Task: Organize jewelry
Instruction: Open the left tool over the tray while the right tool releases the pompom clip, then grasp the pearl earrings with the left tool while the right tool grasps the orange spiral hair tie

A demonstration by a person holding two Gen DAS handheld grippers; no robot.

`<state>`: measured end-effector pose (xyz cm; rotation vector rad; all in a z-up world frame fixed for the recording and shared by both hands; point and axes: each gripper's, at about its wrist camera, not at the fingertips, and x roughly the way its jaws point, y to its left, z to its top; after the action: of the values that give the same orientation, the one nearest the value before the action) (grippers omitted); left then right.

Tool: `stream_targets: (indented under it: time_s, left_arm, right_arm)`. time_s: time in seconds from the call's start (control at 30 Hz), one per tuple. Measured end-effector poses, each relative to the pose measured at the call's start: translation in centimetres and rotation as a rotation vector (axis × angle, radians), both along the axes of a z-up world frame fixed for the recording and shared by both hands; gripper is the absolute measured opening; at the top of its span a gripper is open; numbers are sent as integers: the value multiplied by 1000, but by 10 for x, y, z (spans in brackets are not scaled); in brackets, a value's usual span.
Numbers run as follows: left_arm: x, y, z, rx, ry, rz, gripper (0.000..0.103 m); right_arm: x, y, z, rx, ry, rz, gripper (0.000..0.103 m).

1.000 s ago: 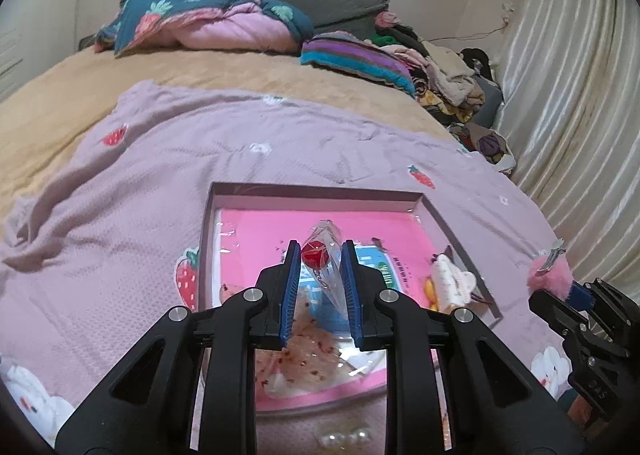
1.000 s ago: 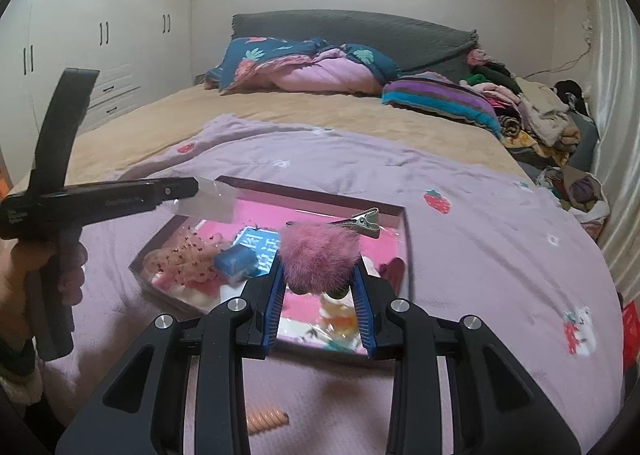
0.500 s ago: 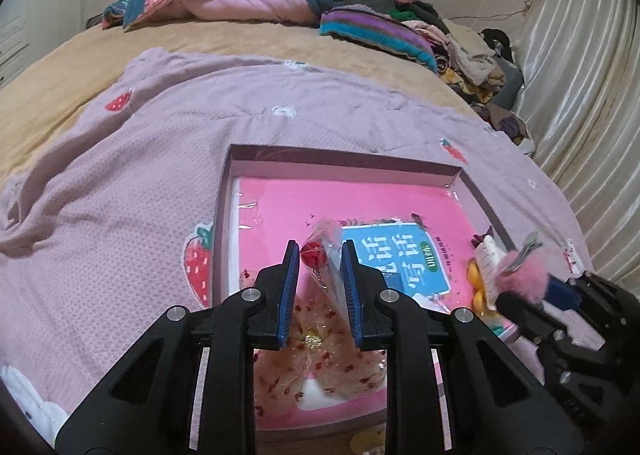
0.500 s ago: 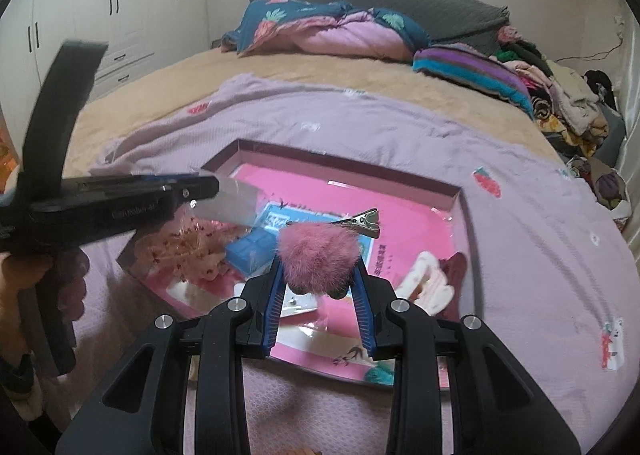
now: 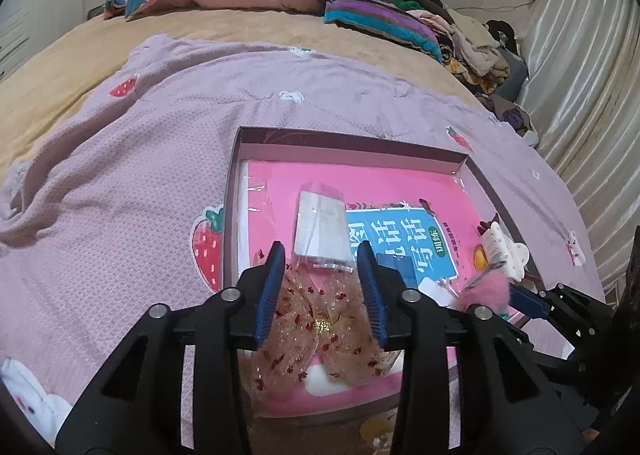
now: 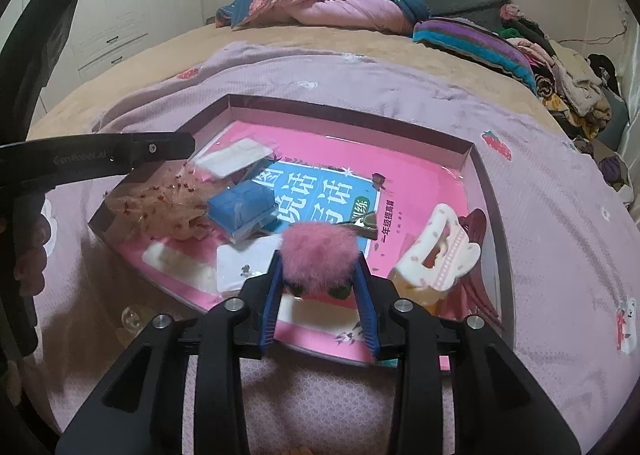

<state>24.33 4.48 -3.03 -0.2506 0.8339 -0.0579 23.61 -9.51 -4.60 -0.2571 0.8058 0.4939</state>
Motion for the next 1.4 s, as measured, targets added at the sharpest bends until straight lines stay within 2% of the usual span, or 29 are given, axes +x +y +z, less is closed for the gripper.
stream_targets:
  time_s: [0.07, 0.13, 0.23, 0.33, 0.43, 0.5, 0.67, 0.8, 1.2, 1.3, 1.4]
  left_arm:
    - [-2, 0, 2, 0, -4, -1, 32]
    - [-5, 1, 5, -1, -12, 0, 36]
    - [-11, 1, 13, -4, -28, -4, 42]
    - [-21, 0, 23, 0, -54, -7, 53]
    - [-32, -2, 31, 7, -75, -10, 64]
    - [-42, -3, 36, 13, -89, -9, 76]
    - [-60, -7, 43, 27, -101, -14, 83]
    - [-75, -10, 38, 29, -89, -25, 85]
    - [-103, -22, -1, 69, 20, -77, 85]
    - [-109, -26, -9, 75, 40, -93, 80]
    - [-113, -33, -16, 89, 56, -116, 75]
  right_arm:
    - [-3, 0, 3, 0, -10, -1, 48]
    - [-8, -4, 8, 11, -29, -9, 56]
    - [-16, -12, 18, 39, -44, -13, 63]
    - [-27, -23, 29, 67, -62, -27, 71]
    - [-40, -34, 39, 95, -72, -36, 77]
    - [-47, -40, 43, 104, -77, -40, 78]
    - [-65, -51, 50, 111, -82, -40, 83]
    - [-79, -58, 47, 92, -77, -35, 84]
    - [-108, -68, 13, 74, 53, -20, 83]
    - [-105, -68, 4, 122, 138, -8, 75]
    - [-100, -66, -9, 140, 220, -16, 60]
